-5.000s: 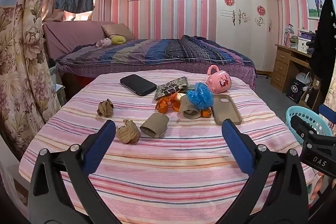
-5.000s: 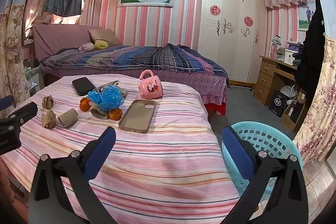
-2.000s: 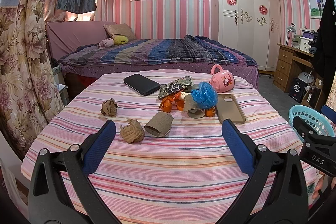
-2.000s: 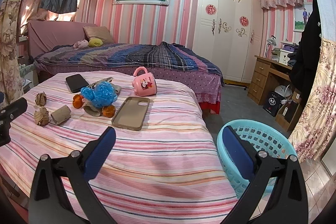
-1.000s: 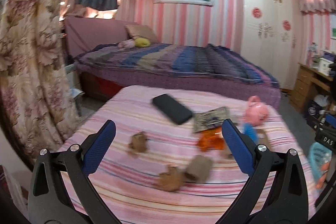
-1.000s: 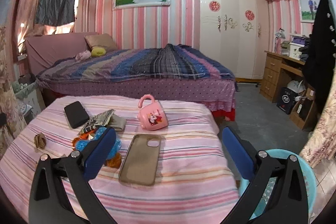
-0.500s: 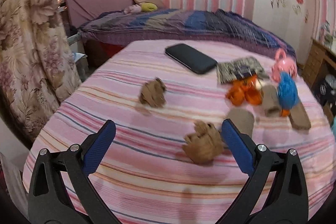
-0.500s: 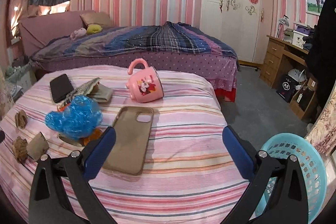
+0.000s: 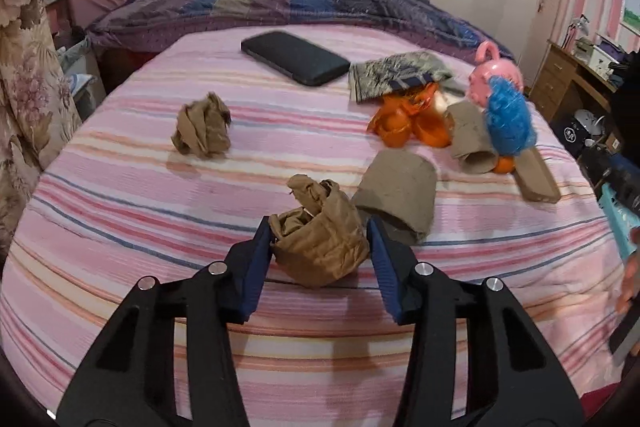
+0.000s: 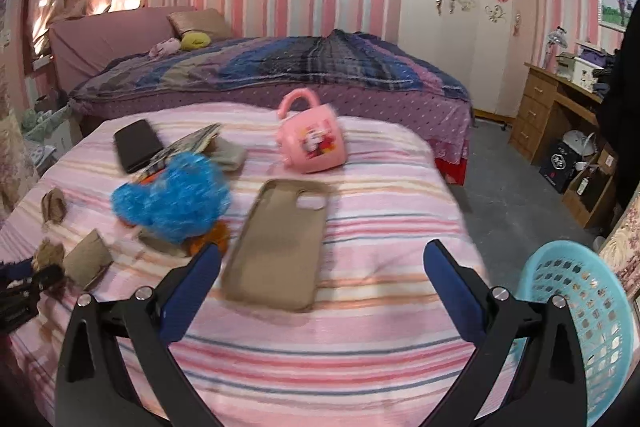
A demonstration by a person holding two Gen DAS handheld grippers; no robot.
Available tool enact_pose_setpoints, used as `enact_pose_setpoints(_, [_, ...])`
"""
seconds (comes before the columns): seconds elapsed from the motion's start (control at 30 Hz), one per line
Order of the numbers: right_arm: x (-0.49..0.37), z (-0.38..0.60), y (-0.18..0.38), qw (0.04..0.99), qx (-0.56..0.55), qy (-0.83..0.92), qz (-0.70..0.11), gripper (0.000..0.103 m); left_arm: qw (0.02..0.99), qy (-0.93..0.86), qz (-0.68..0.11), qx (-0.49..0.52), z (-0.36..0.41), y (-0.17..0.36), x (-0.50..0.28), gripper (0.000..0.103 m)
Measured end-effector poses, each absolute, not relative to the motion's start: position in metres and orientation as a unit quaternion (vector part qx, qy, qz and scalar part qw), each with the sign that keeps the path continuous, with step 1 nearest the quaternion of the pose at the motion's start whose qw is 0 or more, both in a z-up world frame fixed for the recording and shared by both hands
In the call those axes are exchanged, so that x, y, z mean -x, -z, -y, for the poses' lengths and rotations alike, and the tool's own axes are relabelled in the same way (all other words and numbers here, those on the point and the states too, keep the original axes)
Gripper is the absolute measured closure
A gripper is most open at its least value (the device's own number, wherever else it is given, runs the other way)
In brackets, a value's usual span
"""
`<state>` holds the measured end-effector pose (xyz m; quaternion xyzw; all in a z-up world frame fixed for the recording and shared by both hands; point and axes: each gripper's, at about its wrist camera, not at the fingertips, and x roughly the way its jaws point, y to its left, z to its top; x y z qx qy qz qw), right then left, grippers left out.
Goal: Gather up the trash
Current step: 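Carry the paper ball with the left tool while the right tool grasps the cardboard tube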
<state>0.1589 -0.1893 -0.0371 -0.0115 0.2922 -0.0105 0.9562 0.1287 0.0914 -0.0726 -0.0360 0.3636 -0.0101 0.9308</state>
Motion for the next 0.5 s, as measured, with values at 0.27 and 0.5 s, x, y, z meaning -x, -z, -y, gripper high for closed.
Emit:
enact_pose_setpoints(0.27, [-0.147, 0.112, 0.053, 0.948, 0.015, -0.066, -0.312, 0.004, 0.952, -0.064, -0.3, 0.005, -0.126, 0.032, -0.11, 0.057])
enact_pose_setpoints(0.5, [-0.149, 0.039, 0.07, 0.935, 0.044, -0.112, -0.334, 0.004, 0.946, -0.135, -0.295, 0.027, -0.178, 0.029, -0.111, 0.057])
